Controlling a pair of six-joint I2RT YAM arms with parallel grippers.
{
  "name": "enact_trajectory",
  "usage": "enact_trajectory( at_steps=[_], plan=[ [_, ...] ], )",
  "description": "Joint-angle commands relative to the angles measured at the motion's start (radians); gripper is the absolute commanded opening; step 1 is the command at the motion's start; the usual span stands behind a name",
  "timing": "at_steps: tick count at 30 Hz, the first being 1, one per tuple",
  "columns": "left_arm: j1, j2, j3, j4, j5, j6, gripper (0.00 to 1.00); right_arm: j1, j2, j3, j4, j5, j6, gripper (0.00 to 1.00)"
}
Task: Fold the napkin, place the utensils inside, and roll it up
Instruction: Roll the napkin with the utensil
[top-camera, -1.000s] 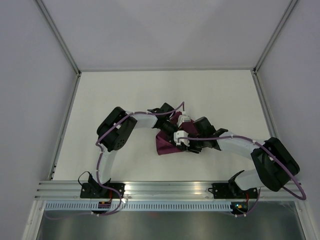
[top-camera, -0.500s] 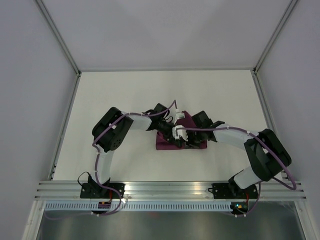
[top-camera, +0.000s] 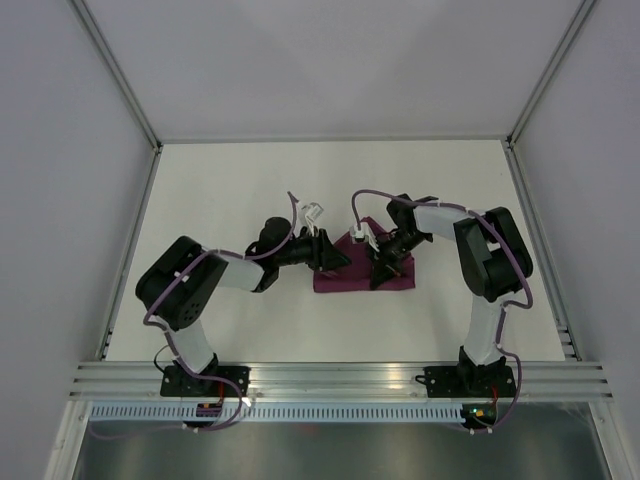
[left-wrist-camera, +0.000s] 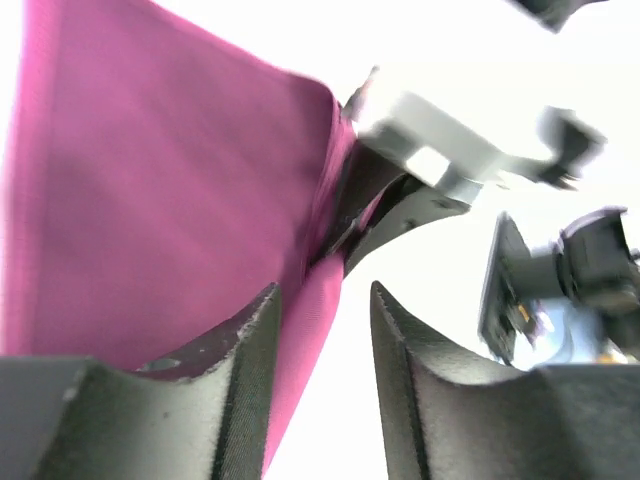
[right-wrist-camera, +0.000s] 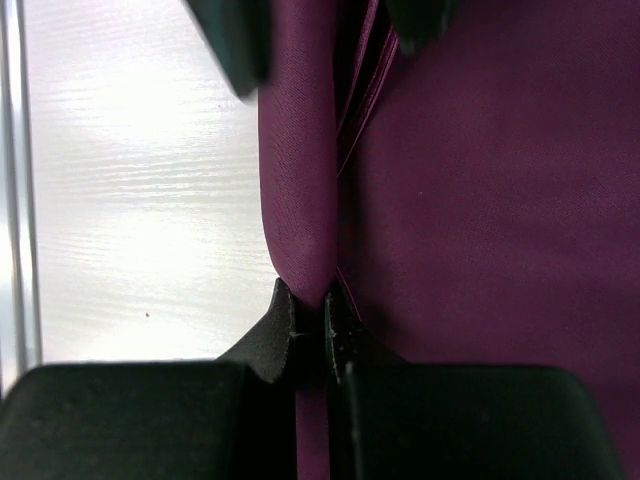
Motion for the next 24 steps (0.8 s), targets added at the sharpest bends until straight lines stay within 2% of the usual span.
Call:
enact_trajectory(
  at_steps=[1, 2, 4, 5, 7, 8, 10, 15, 19, 24],
  plan=[
    [-0.025, -0.134, -0.11, 0.263, -0.251, 0.043, 0.47, -0.028, 0.129, 0.039, -0.142, 0.089, -0.11, 0.0],
    [-0.041, -0.161, -0.128, 0.245, -0.296, 0.162, 0.49, -0.031, 0.14, 0.048, -0.153, 0.092, -0.109, 0.0],
    [-0.107, -0.212, -0.132, 0.17, -0.413, 0.305, 0.5, -0.037, 0.17, 0.068, -0.153, 0.107, -0.095, 0.0],
    [-0.133, -0.221, -0.131, 0.104, -0.44, 0.441, 0.51, -0.037, 0.18, 0.073, -0.156, 0.109, -0.093, 0.0],
    [-0.226, -0.225, -0.117, 0.033, -0.558, 0.592, 0.51, -0.037, 0.201, 0.083, -0.16, 0.113, -0.086, 0.0],
    [-0.293, -0.215, -0.112, -0.003, -0.596, 0.743, 0.53, -0.039, 0.204, 0.086, -0.163, 0.115, -0.083, 0.0],
    [-0.354, -0.188, -0.097, -0.03, -0.717, 0.905, 0.54, -0.04, 0.216, 0.102, -0.171, 0.113, -0.081, 0.0],
    [-0.449, -0.111, -0.091, -0.025, -0.801, 1.085, 0.59, -0.044, 0.239, 0.128, -0.189, 0.113, -0.07, 0.0],
    [-0.484, -0.076, -0.076, -0.045, -0.827, 1.181, 0.67, -0.047, 0.249, 0.137, -0.193, 0.11, -0.061, 0.01],
    [-0.509, -0.03, -0.048, -0.076, -0.81, 1.251, 0.68, -0.048, 0.256, 0.146, -0.203, 0.11, -0.058, 0.0]
  ],
)
